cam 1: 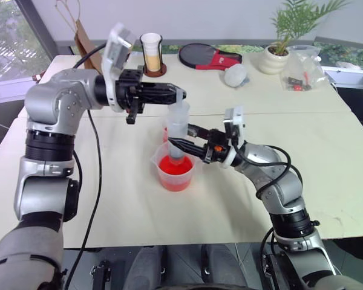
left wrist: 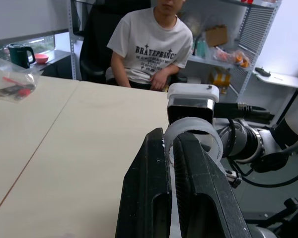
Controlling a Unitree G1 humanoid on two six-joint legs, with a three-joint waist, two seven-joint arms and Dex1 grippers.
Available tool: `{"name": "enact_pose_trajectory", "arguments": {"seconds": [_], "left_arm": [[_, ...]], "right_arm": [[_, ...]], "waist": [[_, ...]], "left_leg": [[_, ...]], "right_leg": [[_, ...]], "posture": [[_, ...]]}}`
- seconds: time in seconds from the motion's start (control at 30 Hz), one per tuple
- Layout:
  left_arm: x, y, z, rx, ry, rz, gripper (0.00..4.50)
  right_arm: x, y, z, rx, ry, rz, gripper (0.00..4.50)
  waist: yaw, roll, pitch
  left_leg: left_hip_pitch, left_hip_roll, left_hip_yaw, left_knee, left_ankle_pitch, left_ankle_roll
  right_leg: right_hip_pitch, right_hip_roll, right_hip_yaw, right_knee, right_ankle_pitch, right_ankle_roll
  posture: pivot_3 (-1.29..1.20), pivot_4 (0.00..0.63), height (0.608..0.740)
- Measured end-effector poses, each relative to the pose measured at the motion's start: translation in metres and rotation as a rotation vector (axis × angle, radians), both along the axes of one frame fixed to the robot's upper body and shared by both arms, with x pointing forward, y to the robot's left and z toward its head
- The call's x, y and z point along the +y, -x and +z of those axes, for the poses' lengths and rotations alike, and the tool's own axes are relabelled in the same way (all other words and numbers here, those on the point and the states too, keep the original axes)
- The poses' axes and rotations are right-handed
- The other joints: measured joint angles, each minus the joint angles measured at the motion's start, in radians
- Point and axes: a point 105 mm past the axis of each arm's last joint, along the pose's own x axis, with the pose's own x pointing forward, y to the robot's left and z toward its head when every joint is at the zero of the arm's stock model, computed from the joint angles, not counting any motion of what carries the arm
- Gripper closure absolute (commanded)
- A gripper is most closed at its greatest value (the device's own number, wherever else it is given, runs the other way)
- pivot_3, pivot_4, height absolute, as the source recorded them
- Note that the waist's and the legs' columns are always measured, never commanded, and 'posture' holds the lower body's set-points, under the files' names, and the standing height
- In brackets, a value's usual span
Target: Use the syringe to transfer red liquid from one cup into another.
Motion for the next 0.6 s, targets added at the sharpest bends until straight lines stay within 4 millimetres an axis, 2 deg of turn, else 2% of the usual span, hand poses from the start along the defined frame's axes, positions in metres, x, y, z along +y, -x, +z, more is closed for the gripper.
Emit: {"name": "enact_pose_trajectory", "arguments": {"seconds": [0.1,0.2,0.3,0.4,0.5,0.6], "left_arm": [[0.000,0.000,0.000,-0.001,0.002,0.002,4.43],[0.002,0.000,0.001,0.000,0.003,0.004,3.53],[0.007,-0.002,0.001,-0.007,-0.004,0.031,2.06],[0.019,-0.003,-0.003,-0.017,-0.016,0.068,2.06],[0.035,-0.004,-0.009,-0.022,-0.034,0.117,2.06],[0.057,-0.007,-0.034,-0.021,-0.142,0.226,2.06]], "right_arm": [[0.000,0.000,-0.001,0.007,0.002,0.000,3.17],[0.000,0.000,-0.003,0.013,0.004,0.000,3.17],[0.004,0.001,-0.003,0.040,-0.002,0.021,3.17],[0.006,0.002,0.000,0.095,-0.008,0.039,3.17],[-0.001,0.001,0.005,0.150,-0.031,0.018,3.17],[-0.008,0.004,0.032,0.140,-0.095,0.016,3.17]], "waist": [[0.000,0.000,0.000],[0.000,0.000,0.000],[-0.002,0.000,0.000],[-0.003,0.000,0.000],[-0.001,0.000,0.000],[-0.001,0.000,0.000]], "left_leg": [[0.000,0.000,0.000,0.000,0.000,0.000],[0.000,0.000,0.000,0.000,0.000,0.000],[0.000,0.000,0.000,0.000,0.000,0.000],[0.000,0.000,0.000,0.000,0.000,0.000],[0.000,0.000,0.000,0.000,0.000,0.000],[0.001,0.000,0.000,0.000,0.000,0.000]], "right_leg": [[0.000,0.000,0.000,0.000,0.000,0.000],[0.000,0.000,0.000,0.000,0.000,0.000],[0.000,0.000,0.000,0.000,0.000,0.000],[0.000,0.000,0.000,0.000,0.000,0.000],[0.000,0.000,0.000,0.000,0.000,0.000],[0.000,0.000,0.001,0.000,0.000,0.000]], "posture": [[0.00,0.150,0.740],[0.00,0.150,0.740],[0.00,0.150,0.740],[0.00,0.150,0.740],[0.00,0.150,0.740],[0.00,0.150,0.740]]}}
